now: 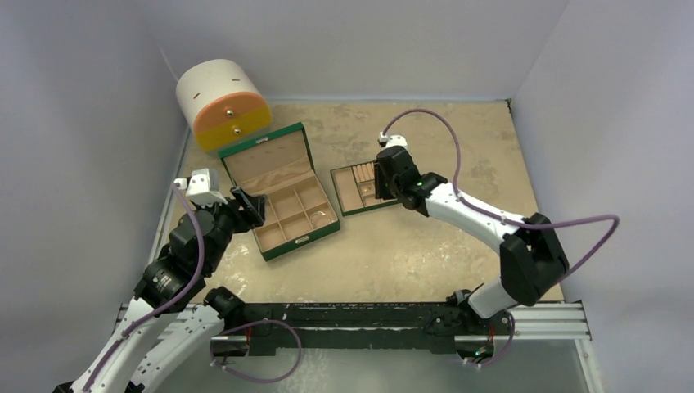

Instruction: Organize the mixed jewelry

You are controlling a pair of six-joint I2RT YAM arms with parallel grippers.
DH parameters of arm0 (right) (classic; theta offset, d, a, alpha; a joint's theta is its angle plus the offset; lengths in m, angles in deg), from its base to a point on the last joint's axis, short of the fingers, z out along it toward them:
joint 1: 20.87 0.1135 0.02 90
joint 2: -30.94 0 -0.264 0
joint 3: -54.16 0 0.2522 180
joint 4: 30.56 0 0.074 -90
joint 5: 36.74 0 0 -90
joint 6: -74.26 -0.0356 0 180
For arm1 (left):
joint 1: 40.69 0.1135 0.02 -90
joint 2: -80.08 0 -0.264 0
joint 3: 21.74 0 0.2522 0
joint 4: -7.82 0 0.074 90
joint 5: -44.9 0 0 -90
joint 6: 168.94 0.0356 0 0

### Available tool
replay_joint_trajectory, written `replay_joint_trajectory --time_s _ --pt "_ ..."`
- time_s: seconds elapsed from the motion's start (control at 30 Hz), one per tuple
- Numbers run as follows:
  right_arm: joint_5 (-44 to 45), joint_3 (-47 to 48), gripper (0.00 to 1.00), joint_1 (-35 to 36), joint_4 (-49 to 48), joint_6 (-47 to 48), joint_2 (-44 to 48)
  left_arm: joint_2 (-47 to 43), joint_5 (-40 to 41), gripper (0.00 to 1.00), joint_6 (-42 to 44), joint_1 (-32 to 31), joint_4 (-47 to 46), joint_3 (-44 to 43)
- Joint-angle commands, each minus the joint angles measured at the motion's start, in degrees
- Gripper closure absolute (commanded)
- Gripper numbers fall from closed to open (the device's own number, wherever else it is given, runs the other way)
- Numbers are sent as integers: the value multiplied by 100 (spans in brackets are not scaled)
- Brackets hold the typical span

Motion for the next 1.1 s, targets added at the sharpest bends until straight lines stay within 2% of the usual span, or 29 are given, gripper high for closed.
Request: replay_joint_trajectory --time_s 0.0,0.33,0.63,0.9,1.07 --pt "-341 275 64 -34 -436 -24 -479 17 -33 34 -18 68 -135 -140" --pt "-598 1071 65 -45 -615 65 -1591 63 -38 34 3 134 -144 -142" --pt "-471 1769 64 -59 -581 251 -2464 139 -148 34 52 277 -171 -154" --pt "-460 2069 65 -76 -547 283 -2914 160 -157 34 61 323 -178 -154" --pt "-554 2145 69 -79 -511 280 -3052 177 -206 34 74 365 -195 -154"
